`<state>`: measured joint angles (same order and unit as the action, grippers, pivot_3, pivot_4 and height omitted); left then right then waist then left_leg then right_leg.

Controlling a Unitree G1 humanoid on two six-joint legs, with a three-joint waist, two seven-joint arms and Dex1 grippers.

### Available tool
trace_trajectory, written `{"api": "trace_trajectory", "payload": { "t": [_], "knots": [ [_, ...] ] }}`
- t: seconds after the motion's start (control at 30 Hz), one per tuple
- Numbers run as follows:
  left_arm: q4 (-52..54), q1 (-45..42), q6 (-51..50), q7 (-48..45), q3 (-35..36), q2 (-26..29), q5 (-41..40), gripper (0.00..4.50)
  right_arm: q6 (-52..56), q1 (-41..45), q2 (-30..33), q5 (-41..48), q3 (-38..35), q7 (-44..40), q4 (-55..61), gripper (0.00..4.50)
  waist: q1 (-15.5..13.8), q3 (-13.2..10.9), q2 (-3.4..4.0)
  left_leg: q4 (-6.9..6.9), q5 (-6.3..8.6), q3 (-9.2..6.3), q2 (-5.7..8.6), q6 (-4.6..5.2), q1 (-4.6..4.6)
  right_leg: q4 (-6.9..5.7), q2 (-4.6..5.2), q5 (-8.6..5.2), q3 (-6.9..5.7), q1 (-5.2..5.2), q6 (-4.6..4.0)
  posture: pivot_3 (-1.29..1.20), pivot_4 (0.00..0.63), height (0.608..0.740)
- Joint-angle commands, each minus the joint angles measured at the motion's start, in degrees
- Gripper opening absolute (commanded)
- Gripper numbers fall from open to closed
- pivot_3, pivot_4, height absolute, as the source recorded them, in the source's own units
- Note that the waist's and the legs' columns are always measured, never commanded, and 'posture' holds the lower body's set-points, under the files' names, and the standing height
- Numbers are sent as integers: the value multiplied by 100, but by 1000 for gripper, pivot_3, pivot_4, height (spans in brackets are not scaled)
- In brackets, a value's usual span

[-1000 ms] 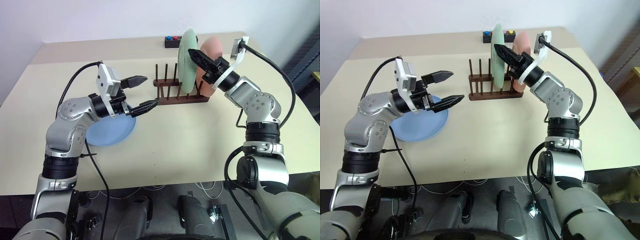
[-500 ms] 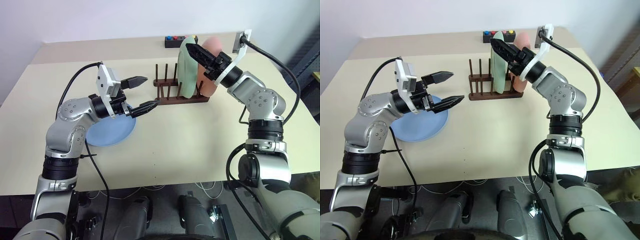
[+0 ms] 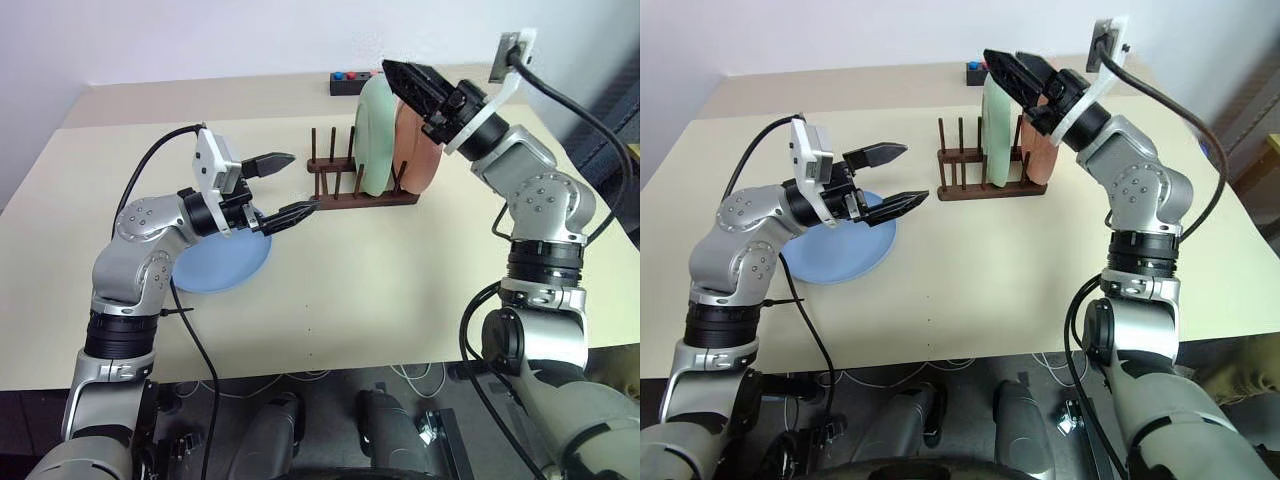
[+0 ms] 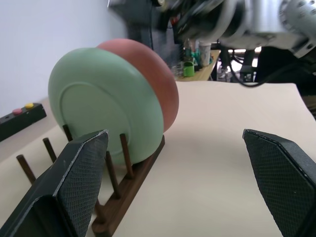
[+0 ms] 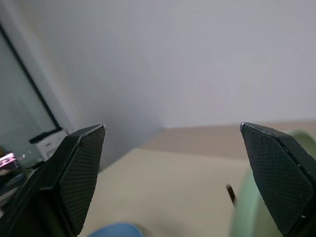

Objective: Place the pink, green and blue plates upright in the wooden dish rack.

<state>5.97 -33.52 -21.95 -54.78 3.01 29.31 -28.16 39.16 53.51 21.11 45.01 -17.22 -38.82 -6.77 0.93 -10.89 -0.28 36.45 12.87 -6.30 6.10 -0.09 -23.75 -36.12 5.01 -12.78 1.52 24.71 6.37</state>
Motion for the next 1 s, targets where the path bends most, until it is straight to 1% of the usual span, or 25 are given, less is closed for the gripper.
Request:
{"api": "trace_trajectory", "payload": {
  "t": [0.03, 0.1, 0.17, 0.23, 0.27, 0.33, 0.4, 0.43, 0.5, 0.53, 0.6, 0.67, 0.73, 0.8, 0.9, 1.0],
  "knots": [
    [-261, -116, 132, -35, 349, 342, 32, 4500, -21, -359, 420, 313, 142, -675, 1272, 4475, -10, 0, 0, -1, 0, -1, 0, 0, 0, 1, 0, 0, 0, 0, 0, 0, 150, 740],
    [-507, -179, 73, -46, 427, 541, 35, 4500, 168, -593, 681, 462, 258, -990, 1594, 4475, -9, 0, 0, -3, 0, -2, 0, 0, 0, 2, 0, 0, -2, 0, 1, 0, 150, 740],
    [-834, -293, 28, 215, 416, 734, 302, 4500, 48, -856, 944, 367, 421, -1339, 1869, 4475, -3, 0, -1, -2, 0, -1, 0, 0, 4, 1, 0, 0, -2, -3, 0, 0, 150, 740],
    [-1105, -338, -16, 345, 412, 962, 529, 4500, -213, -1176, 1289, 56, 700, -1776, 2140, 4475, -9, -1, -2, -4, 0, -1, 0, 0, 11, 1, 0, -1, -2, -8, 0, 0, 150, 740],
    [-1306, -374, -197, 487, 412, 1106, 658, 4500, -293, -1312, 1428, -7, 789, -1960, 2247, 4475, -6, -1, -3, -4, 0, -1, -1, 0, 12, 2, -1, -1, -4, -9, 1, 0, 150, 740],
    [-1740, -404, -79, 822, 466, 1333, 1005, 4500, -267, -1458, 1580, 100, 842, -2179, 2362, 4475, 16, -1, -3, -10, 0, 1, -1, 0, 13, 3, 0, -1, -2, -8, 1, 0, 150, 740],
    [-2283, -583, -1010, 990, 441, 1787, 1142, 4500, -366, -1542, 1623, 50, 924, -2310, 2387, 4475, 30, -2, -6, -13, -1, 2, -2, -1, 16, 0, 0, -1, -1, -7, 1, 0, 150, 740],
    [-2424, -622, -1076, 1182, 379, 1991, 1390, 4500, -454, -1601, 1659, -53, 1010, -2383, 2401, 4475, 32, -3, -7, -16, -2, 2, -4, -3, 17, 0, -2, -1, -1, -6, 1, 0, 150, 740],
    [-2632, -782, -1870, 946, 333, 2280, 1259, 4500, -664, -1690, 1682, -266, 1159, -2472, 2402, 4475, 23, -5, -14, -19, -2, 0, -5, -3, 17, -1, -5, -1, -2, -4, 1, 0, 150, 740],
    [-2635, -822, -2032, 912, 342, 2327, 1220, 4500, -686, -1693, 1668, -272, 1176, -2480, 2382, 4475, 16, -5, -14, -20, -2, -1, -5, -3, 17, 1, -6, -2, -3, -4, 2, 0, 150, 740],
    [-2886, -1066, -3076, 927, 198, 2420, 1178, 4500, -708, -1658, 1626, -279, 1182, -2445, 2321, 4475, -41, -4, -17, -19, -2, -1, 0, -3, 17, 1, 1, -3, -4, -6, 3, 0, 150, 740],
    [-2973, -1126, -3340, 1065, 30, 2497, 1417, 4500, -723, -1652, 1619, -285, 1181, -2434, 2287, 4475, -45, -2, -24, -14, -2, -8, 3, -3, 17, 5, 2, -3, -11, -16, 5, 0, 150, 740],
    [-3145, -1240, -3730, 896, -244, 2555, 1482, 4500, -710, -1662, 1629, -274, 1183, -2439, 2268, 4475, -23, -2, -25, -15, -2, -7, 3, -3, 17, 6, 2, -3, -10, -16, 4, 0, 150, 740],
    [-3250, -1303, -3983, 766, -495, 2523, 1529, 4500, -718, -1684, 1637, -309, 1227, -2448, 2264, 4475, -16, -3, -26, -18, -3, -8, 1, -5, 17, 1, 0, -3, -10, -11, 4, 0, 150, 740],
    [-3364, -1510, -4529, 812, -884, 2429, 1665, 4500, -687, -1689, 1622, -309, 1241, -2399, 2281, 4475, -14, -4, -28, -20, -5, -9, 0, -8, 17, 0, 0, -3, -10, -10, 4, 0, 150, 740],
    [-3357, -1572, -4724, 675, -952, 2288, 1518, 4500, -657, -1707, 1634, -288, 1222, -2346, 2341, 4475, -14, -4, -28, -20, -5, -8, 0, -8, 17, 1, 1, -3, -9, -10, 4, 0, 150, 740]
  ]
}}
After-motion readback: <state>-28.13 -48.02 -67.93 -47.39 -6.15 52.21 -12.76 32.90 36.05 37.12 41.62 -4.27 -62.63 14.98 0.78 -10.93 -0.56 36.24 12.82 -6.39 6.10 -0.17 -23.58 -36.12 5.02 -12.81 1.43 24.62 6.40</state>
